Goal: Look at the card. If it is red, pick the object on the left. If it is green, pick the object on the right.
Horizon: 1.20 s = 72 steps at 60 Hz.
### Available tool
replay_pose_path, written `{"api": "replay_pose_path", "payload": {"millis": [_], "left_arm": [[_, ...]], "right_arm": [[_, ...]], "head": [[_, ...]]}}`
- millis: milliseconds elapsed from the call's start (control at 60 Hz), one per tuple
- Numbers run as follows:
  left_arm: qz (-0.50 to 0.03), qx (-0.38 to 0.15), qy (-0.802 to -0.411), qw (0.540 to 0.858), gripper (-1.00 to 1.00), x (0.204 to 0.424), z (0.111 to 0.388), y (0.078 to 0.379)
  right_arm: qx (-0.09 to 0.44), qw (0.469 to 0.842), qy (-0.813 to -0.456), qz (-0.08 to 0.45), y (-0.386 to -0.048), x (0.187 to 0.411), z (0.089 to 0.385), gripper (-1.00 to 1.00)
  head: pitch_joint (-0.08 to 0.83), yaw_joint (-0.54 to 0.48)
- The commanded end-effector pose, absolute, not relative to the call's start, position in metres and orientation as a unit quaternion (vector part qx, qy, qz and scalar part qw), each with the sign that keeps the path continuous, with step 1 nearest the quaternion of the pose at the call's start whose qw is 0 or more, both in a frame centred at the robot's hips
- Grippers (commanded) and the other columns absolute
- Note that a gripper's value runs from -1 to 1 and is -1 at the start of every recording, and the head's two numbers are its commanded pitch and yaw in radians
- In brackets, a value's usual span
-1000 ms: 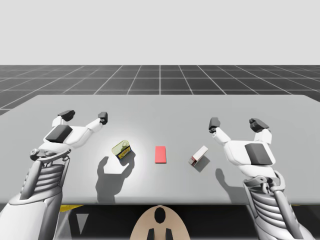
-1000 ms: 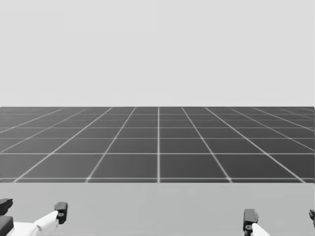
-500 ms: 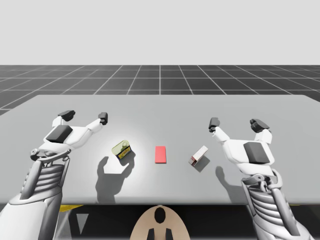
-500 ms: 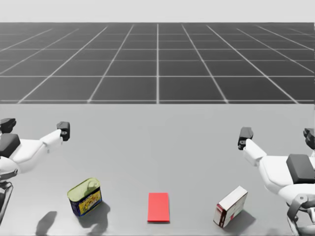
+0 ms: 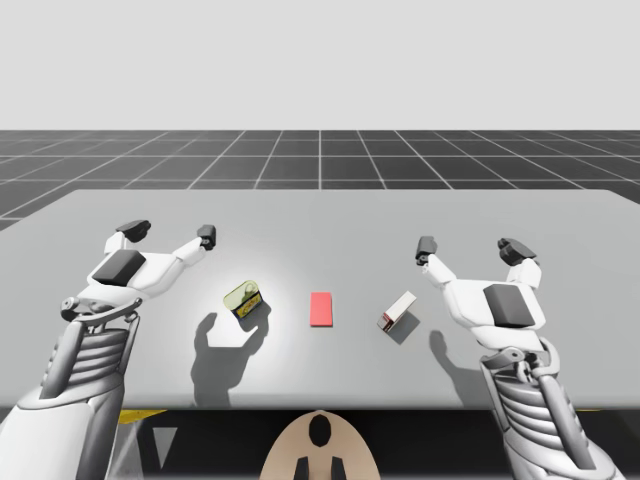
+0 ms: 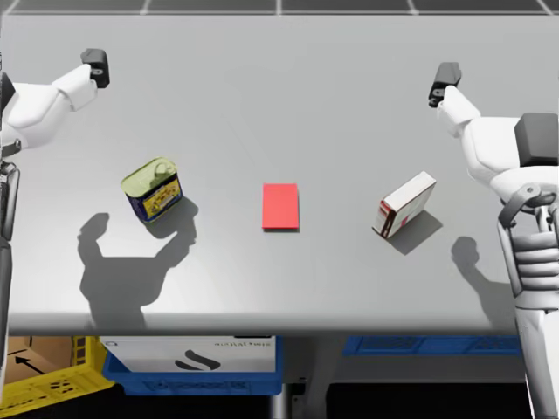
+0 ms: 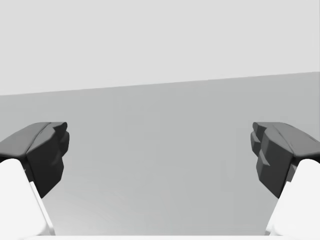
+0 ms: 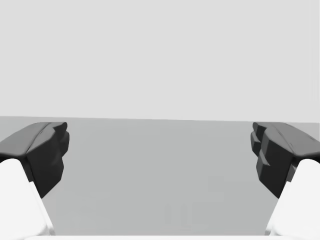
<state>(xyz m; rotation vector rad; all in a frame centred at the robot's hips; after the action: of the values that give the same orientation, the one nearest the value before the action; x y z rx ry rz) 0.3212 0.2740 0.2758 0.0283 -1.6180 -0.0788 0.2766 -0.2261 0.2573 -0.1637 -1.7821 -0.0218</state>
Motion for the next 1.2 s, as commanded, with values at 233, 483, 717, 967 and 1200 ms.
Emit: {"api": "replay_pose_path", "payload": {"millis": [233,483,717,967,1200], "left_arm": [[-0.035,0.012,-0.725,0.688,-1.0,0.321,0.277,0.273],[-0.036,0.013,-0.723,0.69,-1.0,0.321,0.276,0.273],[-0.037,0.012,-0.722,0.691,-1.0,0.321,0.276,0.273],[-0.036,0.009,-0.723,0.69,-1.0,0.319,0.276,0.272],[-0.073,-0.043,-0.702,0.707,-1.0,0.299,0.282,0.264]], "right_arm": [[-0.067,0.626,-0.777,-0.011,-0.223,0.276,0.256,-1.0],[-0.066,0.625,-0.778,-0.006,-0.223,0.275,0.256,-1.0],[-0.065,0.625,-0.778,-0.002,-0.222,0.275,0.255,-1.0],[-0.06,0.626,-0.778,-0.002,-0.222,0.275,0.254,-1.0],[-0.058,0.631,-0.774,-0.003,-0.222,0.277,0.25,-1.0]], "head": [[0.763,0.0],[0.739,0.13],[0.71,0.28],[0.697,0.3],[0.697,0.29]]}}
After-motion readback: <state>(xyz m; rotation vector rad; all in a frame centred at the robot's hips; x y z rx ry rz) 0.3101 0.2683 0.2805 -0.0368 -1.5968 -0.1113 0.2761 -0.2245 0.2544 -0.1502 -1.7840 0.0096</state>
